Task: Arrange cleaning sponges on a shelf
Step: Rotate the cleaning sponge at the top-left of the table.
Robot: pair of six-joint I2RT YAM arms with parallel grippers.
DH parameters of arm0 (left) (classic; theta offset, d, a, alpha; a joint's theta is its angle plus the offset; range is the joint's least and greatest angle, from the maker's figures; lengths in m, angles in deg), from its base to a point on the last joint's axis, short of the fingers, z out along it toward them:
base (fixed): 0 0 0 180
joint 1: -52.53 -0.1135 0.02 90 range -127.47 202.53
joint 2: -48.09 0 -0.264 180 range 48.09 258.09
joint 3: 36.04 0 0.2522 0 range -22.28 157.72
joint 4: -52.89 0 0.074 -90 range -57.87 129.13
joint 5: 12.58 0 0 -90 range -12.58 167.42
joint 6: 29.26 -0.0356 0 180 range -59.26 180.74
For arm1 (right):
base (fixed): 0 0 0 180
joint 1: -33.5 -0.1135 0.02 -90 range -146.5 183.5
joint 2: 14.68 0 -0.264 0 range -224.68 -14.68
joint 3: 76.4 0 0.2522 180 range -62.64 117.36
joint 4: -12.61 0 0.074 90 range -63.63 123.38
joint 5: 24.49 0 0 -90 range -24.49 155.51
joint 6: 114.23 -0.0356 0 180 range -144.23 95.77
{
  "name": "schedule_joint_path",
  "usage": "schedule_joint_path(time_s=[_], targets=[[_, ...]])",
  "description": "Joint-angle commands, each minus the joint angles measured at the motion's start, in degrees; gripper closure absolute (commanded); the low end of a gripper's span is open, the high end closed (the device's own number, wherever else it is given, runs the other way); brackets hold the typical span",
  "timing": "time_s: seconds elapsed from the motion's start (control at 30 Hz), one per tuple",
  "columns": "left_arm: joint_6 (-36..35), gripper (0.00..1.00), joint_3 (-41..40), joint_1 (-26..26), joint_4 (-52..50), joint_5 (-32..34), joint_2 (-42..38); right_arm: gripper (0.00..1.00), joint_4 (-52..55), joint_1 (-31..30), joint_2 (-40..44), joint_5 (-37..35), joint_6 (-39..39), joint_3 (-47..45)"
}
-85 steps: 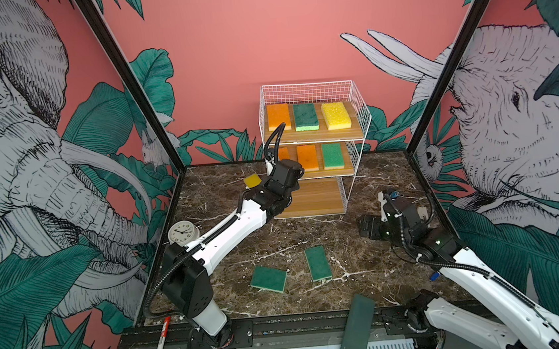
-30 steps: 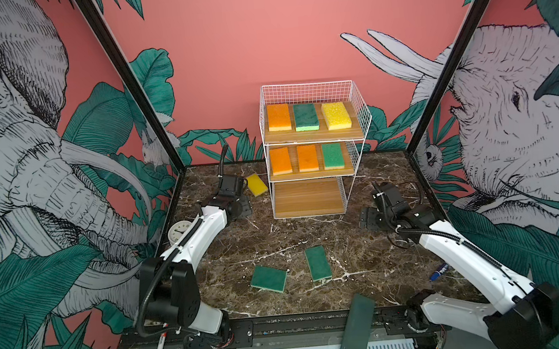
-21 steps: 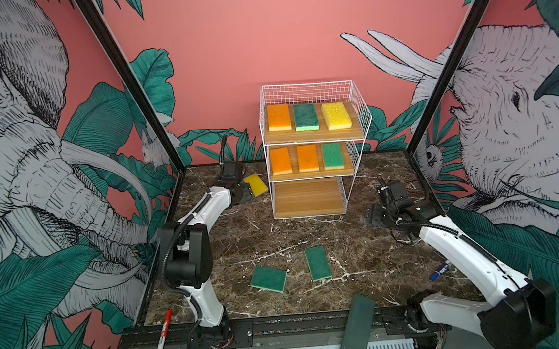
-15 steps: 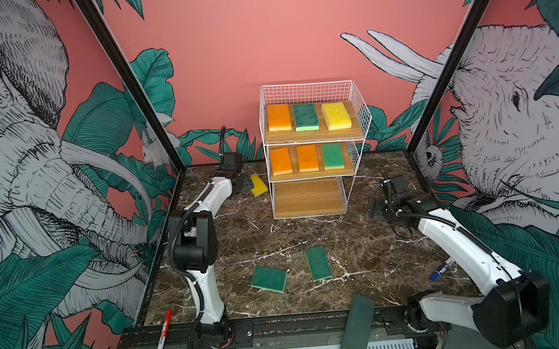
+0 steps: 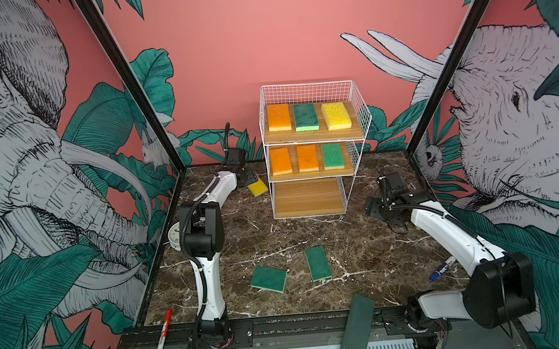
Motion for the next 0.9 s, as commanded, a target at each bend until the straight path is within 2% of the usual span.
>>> schedule_joint_path(time_s=[0.0, 0.53, 0.63, 0.87], targets=[[2.2, 0.22, 1.4, 0.0, 0.5, -0.4, 0.8, 0.07, -1.0, 0.2, -0.7, 0.4, -0.7, 0.1], [2.8, 0.21, 3.7, 3.0, 0.0, -0.4, 5.0, 0.05, -3.1, 0.2, -1.3, 1.8, -0.3, -1.2], [4.4, 0.19, 4.3, 3.7, -1.0, 1.7, 5.9, 0.05, -3.1, 0.3, -1.3, 1.7, -0.3, -1.3], [7.0, 0.17, 6.4, 4.4, -2.1, 1.5, 8.6, 0.05, -2.8, 0.2, -0.8, 1.2, 0.4, -1.2]])
